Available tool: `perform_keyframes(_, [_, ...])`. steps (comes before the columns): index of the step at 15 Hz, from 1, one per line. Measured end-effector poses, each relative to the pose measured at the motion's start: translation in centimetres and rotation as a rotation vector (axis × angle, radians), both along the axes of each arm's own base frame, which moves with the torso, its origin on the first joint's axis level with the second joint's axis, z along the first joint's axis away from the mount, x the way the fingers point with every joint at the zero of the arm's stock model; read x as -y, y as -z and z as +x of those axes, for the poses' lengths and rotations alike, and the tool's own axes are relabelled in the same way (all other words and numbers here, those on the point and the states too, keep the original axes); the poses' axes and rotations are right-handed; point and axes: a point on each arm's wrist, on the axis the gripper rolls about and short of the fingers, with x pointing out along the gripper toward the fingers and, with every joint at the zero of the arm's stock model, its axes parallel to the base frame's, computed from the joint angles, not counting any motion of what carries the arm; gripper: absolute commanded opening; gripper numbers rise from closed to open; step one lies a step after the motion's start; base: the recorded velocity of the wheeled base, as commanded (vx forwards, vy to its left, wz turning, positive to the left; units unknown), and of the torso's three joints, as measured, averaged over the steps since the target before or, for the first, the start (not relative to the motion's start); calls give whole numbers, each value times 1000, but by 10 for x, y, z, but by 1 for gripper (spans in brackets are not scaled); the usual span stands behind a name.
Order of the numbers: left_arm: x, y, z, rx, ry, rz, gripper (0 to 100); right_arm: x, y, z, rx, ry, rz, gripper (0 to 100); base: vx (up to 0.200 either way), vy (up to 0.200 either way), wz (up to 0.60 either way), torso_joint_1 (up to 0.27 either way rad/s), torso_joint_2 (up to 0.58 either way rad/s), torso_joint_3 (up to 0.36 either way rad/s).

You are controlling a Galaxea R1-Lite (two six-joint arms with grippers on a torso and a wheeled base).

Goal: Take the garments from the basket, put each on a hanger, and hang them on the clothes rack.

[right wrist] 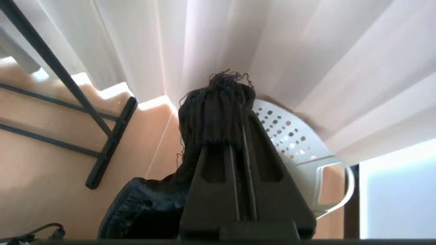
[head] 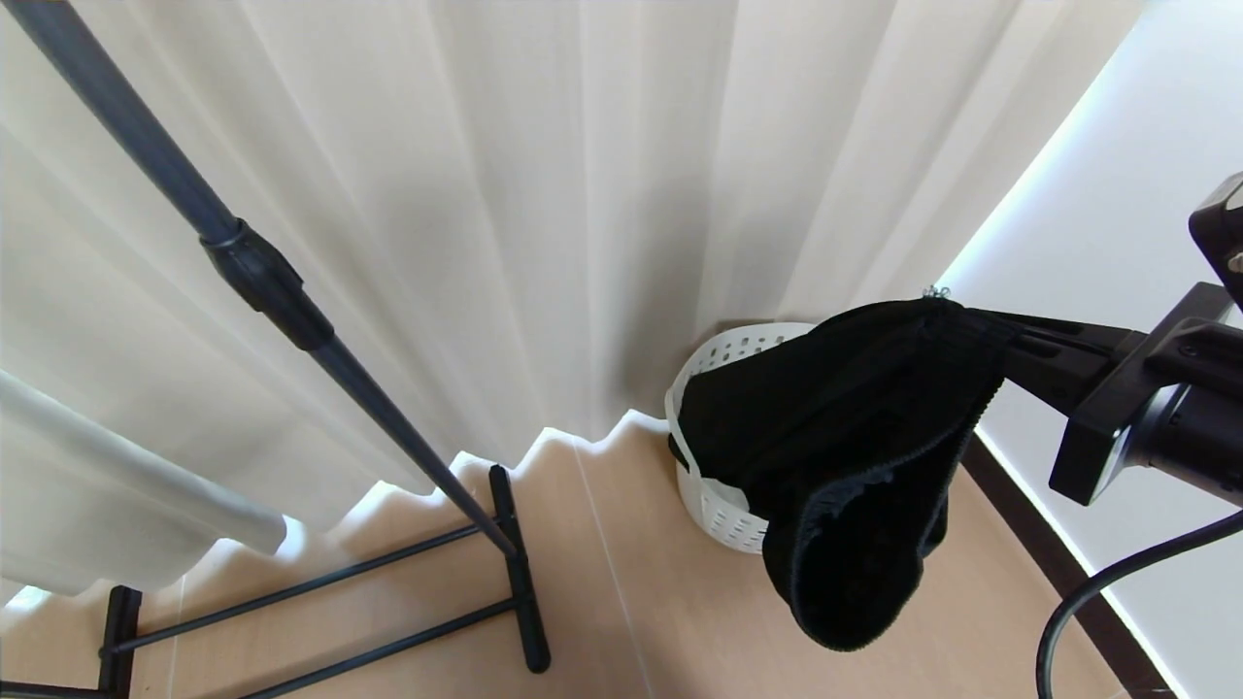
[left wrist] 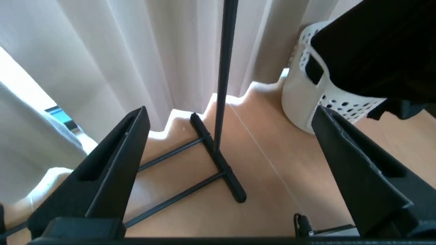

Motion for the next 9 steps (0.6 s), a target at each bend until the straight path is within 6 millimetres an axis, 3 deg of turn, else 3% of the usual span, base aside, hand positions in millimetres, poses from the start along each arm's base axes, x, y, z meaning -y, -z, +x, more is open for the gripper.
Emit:
perform_keyframes(5, [0,0,0,1,0,0,100,0,2,0,-3,-9,0,0,0,0,0,110,-410,-100])
perform_keyframes(9, [0,0,0,-1,0,0,100,0,3,0,-5,-6,-2,0,0,0,0,25,-79,146])
